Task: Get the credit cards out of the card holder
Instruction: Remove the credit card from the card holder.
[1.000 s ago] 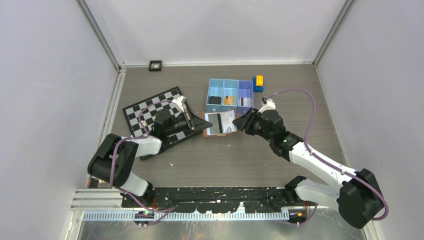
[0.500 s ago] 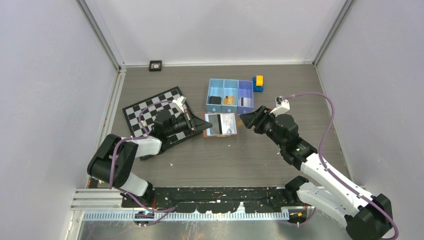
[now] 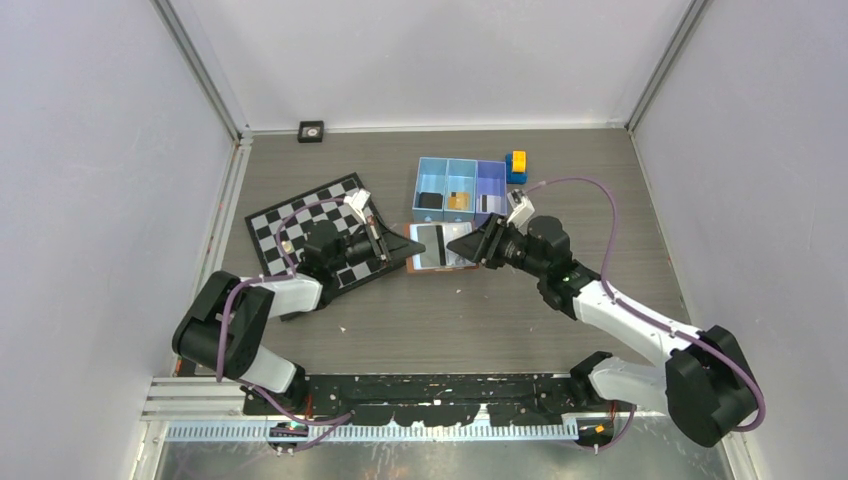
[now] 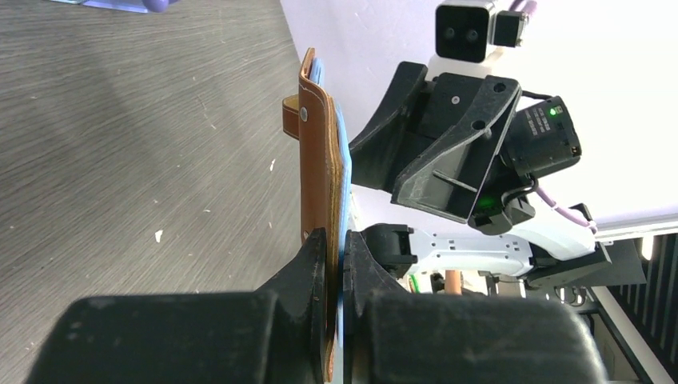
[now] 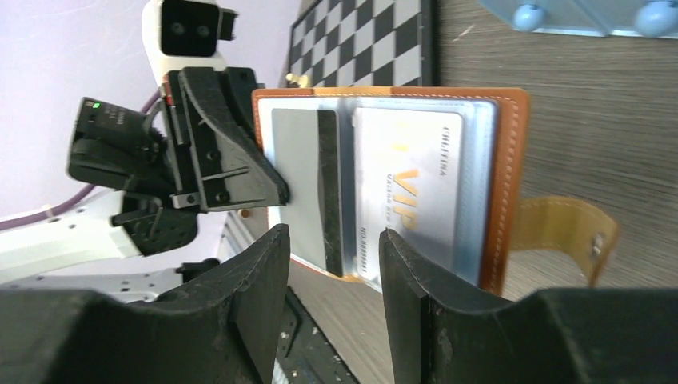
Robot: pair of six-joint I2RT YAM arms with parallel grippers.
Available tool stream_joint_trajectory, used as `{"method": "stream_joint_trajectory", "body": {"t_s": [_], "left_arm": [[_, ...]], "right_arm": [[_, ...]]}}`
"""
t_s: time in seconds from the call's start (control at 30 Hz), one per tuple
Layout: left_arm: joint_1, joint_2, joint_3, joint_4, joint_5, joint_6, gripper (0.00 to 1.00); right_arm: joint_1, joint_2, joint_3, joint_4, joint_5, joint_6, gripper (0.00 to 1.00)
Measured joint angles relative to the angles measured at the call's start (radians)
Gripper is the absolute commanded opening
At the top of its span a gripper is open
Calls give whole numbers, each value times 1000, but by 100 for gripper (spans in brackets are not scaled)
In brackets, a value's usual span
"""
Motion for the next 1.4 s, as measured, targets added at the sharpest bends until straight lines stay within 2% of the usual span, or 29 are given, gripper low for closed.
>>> {"method": "stream_joint_trajectory", "body": {"t_s": [0.33, 0.57, 0.77, 0.9, 1.0, 1.13, 1.33, 1.4], "left_arm": [[-21, 0, 0, 71, 21, -48, 0], [-44, 18, 0, 128, 30, -77, 0], [-55, 37, 0, 168, 45, -98, 0], [-55, 56, 0, 206, 50, -119, 0], [-53, 86, 0, 246, 52, -146, 8], [-45, 132, 5, 321, 63, -194, 9], [-31, 137, 5, 351, 68, -210, 0], [-22, 137, 5, 357, 68, -214, 0]], "right_arm": [[-25, 124, -2, 188, -140, 104, 48], [-35, 134, -26, 299, -187, 152, 38], [-54, 171, -58, 426, -227, 213, 18], [-68, 183, -84, 497, -241, 255, 1], [-78, 183, -95, 545, -253, 283, 1], [-92, 182, -115, 584, -256, 303, 0], [-117, 174, -130, 604, -255, 320, 1], [-130, 172, -132, 609, -252, 325, 1]]}}
